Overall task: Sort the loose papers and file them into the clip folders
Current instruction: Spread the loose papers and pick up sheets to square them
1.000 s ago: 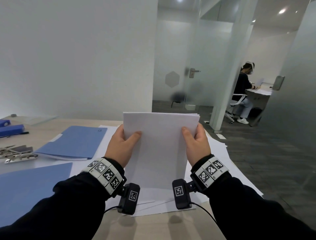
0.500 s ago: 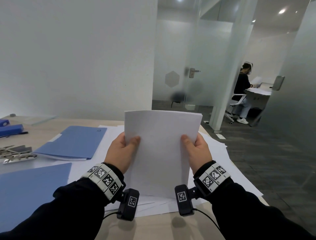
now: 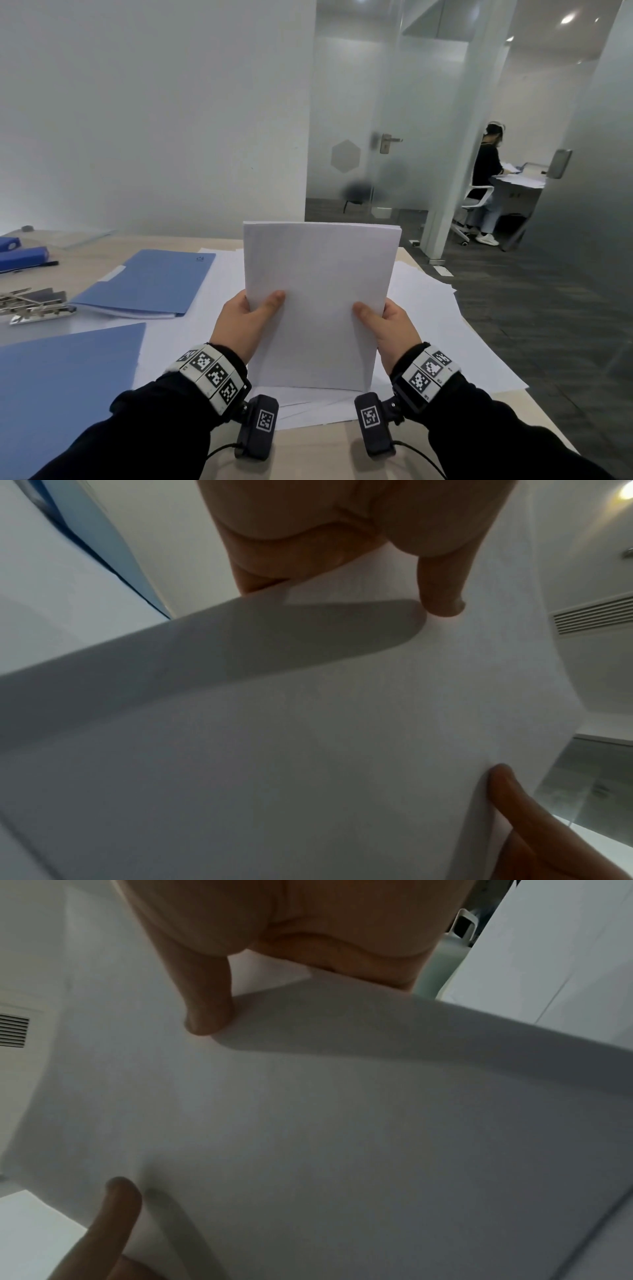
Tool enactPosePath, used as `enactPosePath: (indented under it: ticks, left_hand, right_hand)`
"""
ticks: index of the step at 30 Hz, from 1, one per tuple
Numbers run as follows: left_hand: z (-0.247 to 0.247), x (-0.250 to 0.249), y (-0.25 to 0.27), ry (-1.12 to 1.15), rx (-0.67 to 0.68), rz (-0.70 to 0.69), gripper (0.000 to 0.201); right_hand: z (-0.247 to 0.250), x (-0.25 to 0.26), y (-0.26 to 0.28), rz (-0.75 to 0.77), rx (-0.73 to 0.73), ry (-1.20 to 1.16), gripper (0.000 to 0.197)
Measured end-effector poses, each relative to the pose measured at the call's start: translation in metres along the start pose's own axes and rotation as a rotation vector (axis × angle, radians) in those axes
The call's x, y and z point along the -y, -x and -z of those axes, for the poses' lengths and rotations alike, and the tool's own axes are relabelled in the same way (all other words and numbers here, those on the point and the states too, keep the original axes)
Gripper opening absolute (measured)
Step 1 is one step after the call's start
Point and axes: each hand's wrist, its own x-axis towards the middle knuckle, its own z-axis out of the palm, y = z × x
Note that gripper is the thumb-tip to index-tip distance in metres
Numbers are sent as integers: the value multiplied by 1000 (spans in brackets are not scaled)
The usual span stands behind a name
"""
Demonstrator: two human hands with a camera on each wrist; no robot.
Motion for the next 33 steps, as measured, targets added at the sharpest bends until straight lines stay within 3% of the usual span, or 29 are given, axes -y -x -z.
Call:
enactPosePath:
  ticks: [5, 11, 20, 26, 29, 33]
  left_hand:
    - [1, 7, 4, 15, 21, 44, 18]
    - [8, 17, 8, -155, 30, 42, 7]
    - [44, -3, 5, -104, -110, 60, 17]
    - [88, -6, 14, -129, -237, 88, 13]
    - [115, -7, 19, -174, -249, 133, 23]
    - [169, -6, 30, -232, -263, 227, 56]
  right_hand:
    - [2, -6, 4, -15, 8, -14, 18]
    - [4, -21, 9, -60, 64, 91, 41]
    - [-24, -6, 9, -49, 245, 142, 38]
    - [-77, -22, 10, -43, 240, 310, 18]
    - [-106, -29, 12, -69, 232, 303, 19]
    - [-153, -40, 15, -101, 271, 312, 17]
